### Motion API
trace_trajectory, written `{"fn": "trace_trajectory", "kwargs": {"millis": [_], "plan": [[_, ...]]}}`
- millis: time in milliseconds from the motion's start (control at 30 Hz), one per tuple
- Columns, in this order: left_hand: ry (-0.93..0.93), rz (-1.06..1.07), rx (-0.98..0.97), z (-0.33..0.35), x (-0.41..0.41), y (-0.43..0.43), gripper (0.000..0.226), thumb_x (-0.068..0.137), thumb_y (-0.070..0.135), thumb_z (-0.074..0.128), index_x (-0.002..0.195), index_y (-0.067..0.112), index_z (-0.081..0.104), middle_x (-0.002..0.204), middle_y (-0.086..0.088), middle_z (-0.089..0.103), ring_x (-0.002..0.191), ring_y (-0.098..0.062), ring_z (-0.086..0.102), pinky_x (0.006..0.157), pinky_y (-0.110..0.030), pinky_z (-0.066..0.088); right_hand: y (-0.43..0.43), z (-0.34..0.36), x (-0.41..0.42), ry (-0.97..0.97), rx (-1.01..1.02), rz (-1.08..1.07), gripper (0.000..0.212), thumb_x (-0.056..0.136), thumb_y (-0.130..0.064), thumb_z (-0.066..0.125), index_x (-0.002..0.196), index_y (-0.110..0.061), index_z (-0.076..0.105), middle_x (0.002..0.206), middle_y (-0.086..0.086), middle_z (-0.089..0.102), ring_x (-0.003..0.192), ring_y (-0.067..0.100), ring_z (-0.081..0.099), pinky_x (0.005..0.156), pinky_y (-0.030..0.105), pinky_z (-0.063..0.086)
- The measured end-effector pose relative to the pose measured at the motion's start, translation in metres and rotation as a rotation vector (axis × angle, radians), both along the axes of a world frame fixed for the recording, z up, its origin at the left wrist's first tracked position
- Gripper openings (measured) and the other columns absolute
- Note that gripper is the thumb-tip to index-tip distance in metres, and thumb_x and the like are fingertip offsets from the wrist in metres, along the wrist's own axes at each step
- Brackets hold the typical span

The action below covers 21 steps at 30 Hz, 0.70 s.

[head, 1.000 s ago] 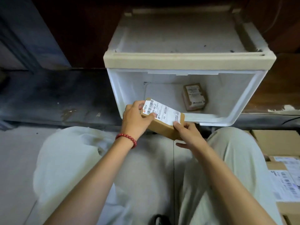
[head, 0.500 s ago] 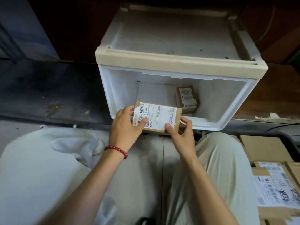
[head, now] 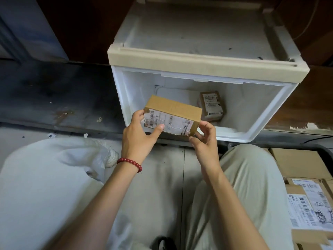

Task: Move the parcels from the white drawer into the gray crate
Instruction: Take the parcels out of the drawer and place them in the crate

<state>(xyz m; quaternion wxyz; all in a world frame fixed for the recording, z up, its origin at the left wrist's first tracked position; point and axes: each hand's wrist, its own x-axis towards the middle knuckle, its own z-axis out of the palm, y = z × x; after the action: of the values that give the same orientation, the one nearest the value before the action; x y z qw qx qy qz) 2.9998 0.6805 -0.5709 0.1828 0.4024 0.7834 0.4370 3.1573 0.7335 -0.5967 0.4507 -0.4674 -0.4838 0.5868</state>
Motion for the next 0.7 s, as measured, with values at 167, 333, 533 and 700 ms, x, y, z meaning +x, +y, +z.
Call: {"fn": "trace_trajectory", "kwargs": {"millis": [167,333,533,700], "plan": [[0.07,-0.027,0.11,0.004,0.005,0.001,0.072,0.076,0.037,0.078,0.135,0.021,0.042,0.116,0.019,0.062,0.11,0.001,0.052,0.088,-0.01,0.031,0.001,0.007,0.003,0.108,-0.235,-0.033,0.05,0.086,0.014,0.048,0.123,-0.019,0.039,0.127,0.005,0.059,0.093,0.006,0.06,0.074,0.022,0.047],[0.055,-0.042,0.153,0.008,0.007,0.002,0.075,0.071,0.033,0.082,0.136,0.02,0.045,0.112,0.013,0.051,0.108,-0.004,0.052,0.092,-0.017,0.04,0.003,0.005,0.005,0.123,-0.276,-0.05,0.036,0.089,-0.006,0.06,0.115,-0.025,0.044,0.099,0.003,0.066,0.095,0.018,0.061,0.074,0.023,0.047],[-0.042,-0.064,0.117,0.012,0.011,0.0,0.082,0.074,0.037,0.08,0.141,0.027,0.035,0.13,0.012,0.049,0.114,-0.004,0.05,0.094,-0.022,0.043,-0.001,0.009,0.006,0.045,-0.216,-0.01,0.039,0.091,-0.04,0.061,0.129,-0.03,0.053,0.119,-0.004,0.065,0.108,0.011,0.062,0.077,0.027,0.05],[-0.027,0.008,0.067,0.013,0.006,0.0,0.057,0.077,0.043,0.075,0.126,0.027,0.05,0.114,0.018,0.054,0.107,-0.01,0.056,0.089,-0.023,0.047,0.0,0.011,0.009,-0.062,-0.204,-0.067,0.026,0.093,-0.05,0.053,0.089,-0.026,0.064,0.092,-0.01,0.063,0.086,0.008,0.059,0.066,0.022,0.044]]}}
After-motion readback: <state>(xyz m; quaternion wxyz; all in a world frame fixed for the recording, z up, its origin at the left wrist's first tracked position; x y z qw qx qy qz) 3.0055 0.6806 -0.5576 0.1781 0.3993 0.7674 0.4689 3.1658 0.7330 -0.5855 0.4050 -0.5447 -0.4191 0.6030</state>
